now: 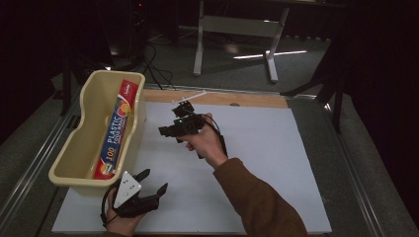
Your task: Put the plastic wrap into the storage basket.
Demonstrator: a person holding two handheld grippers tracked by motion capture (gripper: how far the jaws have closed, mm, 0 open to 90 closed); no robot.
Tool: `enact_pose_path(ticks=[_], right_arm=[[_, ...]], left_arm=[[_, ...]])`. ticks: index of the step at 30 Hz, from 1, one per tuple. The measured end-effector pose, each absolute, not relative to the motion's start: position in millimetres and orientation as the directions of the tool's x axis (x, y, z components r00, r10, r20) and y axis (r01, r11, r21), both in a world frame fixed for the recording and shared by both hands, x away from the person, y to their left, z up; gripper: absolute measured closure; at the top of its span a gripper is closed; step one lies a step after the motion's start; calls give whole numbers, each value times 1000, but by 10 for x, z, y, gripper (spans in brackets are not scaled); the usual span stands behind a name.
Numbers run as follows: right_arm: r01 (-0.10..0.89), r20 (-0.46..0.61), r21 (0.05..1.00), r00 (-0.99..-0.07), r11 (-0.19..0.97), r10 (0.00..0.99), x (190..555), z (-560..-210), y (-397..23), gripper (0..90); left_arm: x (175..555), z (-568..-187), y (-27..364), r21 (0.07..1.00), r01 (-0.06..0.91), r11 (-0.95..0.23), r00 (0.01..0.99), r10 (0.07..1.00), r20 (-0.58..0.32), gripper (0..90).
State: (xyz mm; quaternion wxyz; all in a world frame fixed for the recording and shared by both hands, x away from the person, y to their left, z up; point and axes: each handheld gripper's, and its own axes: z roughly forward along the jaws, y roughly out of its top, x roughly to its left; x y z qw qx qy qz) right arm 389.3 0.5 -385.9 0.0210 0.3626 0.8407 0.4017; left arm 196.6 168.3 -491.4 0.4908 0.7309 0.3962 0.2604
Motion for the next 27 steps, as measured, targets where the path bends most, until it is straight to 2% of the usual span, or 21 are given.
enact_pose_path(ticks=[7, 12, 18, 21, 27], right_arm=[[440, 82, 771, -785, 461, 613, 3709, -3892, -549, 326], [356, -66, 771, -780, 529, 622, 3544, -4007, -966, 327], [367, -46, 792, -761, 488, 647, 3409, -4142, -1369, 324], [364, -15, 822, -756, 439, 654, 3241, -4285, -1668, 286], [361, 22, 871, -706, 333, 708, 2940, -4510, -2209, 268]], left_arm=[[1977, -4914, 1655, 919, 328, -218, 556, 831, -1, 271], [1990, -4920, 1661, 917, 335, -216, 550, 835, -5, 271], [1996, -4915, 1657, 916, 337, -218, 548, 836, -2, 271], [2002, -4915, 1666, 916, 338, -216, 545, 838, -3, 270], [2012, -4921, 1687, 914, 346, -213, 535, 845, -6, 269]])
